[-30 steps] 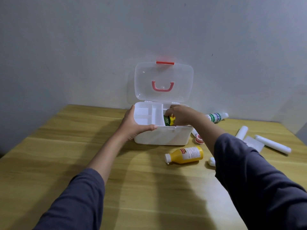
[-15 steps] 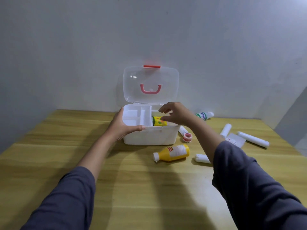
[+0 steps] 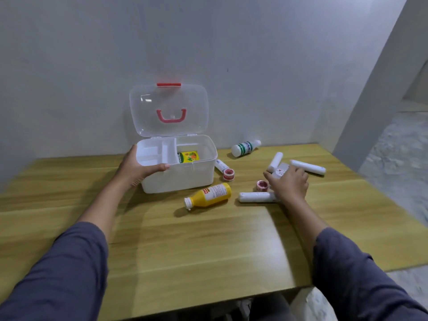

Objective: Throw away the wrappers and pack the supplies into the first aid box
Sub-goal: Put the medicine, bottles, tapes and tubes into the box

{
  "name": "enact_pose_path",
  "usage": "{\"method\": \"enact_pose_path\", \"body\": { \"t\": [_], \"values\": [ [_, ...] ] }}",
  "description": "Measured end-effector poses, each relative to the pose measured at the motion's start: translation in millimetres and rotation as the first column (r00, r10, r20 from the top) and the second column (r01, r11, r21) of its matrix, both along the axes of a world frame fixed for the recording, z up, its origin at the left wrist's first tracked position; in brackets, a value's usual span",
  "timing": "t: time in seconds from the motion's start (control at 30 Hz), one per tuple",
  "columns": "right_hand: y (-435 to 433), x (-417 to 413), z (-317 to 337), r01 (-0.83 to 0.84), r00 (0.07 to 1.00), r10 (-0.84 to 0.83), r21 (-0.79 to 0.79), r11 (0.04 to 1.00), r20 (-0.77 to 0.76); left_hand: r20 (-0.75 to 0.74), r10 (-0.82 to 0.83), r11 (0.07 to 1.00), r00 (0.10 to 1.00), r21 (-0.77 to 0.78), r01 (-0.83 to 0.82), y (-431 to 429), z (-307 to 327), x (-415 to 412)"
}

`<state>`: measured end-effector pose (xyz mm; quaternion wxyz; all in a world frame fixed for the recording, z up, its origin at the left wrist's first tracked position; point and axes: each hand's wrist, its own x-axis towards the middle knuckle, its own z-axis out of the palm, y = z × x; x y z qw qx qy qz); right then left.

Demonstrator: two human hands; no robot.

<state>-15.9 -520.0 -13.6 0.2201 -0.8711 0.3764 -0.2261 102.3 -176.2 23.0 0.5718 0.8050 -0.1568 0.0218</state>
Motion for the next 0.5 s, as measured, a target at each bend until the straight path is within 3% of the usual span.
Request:
{"method": "enact_pose_path", "body": {
  "t": [0.23,0.5],
  "values": [
    [-6,11,0,0.087,0.994,-0.102,0.244,0.966,0.047,0.0,0.019,1.0,1.0,0.013,-0.019,3,-1,0],
    [-17,-6,-2,0.049,0.983,-0.102,0.324,0.945,0.15,-0.005,0.042,0.999,0.999,0.019,-0.042,3,-1,1]
  ]
}}
